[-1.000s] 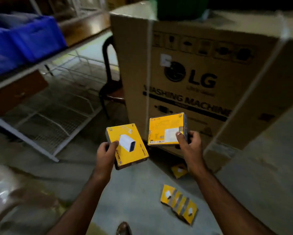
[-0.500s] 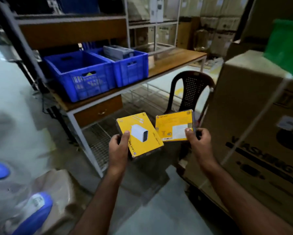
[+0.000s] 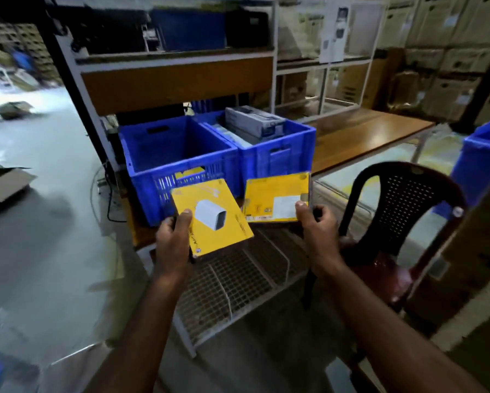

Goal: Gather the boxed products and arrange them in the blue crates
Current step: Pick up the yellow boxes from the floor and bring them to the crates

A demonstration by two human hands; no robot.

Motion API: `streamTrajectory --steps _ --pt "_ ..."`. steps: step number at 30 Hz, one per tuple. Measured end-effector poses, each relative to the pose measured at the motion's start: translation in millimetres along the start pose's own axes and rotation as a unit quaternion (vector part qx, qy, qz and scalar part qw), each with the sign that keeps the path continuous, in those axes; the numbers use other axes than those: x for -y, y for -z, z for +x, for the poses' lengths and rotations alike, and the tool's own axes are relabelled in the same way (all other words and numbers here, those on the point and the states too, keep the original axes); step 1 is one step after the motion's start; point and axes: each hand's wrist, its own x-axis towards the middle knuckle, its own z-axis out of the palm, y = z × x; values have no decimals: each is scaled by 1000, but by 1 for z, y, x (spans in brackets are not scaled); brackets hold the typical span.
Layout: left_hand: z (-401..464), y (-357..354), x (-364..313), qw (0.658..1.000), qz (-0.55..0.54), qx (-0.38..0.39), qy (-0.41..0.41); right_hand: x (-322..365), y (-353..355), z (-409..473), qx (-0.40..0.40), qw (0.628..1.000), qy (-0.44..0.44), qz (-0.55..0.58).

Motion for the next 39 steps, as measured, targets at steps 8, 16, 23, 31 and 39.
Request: streamTrajectory --steps 8,16,23,31,39 --pt "139 -11 -34 997 -66 4 -30 33 -121 108 40 998 31 46" --pt "282 5 -29 998 -51 -8 -27 21 -221 189 34 998 46 37" --pt "354 13 -18 1000 -3 -12 4 15 -271 234 37 997 64 -17" --pt "395 10 -5 956 286 -61 17 15 -321 269 142 930 160 -300" --pt "389 1 4 812 580 -57 22 -5 -334 279 250 831 155 -472"
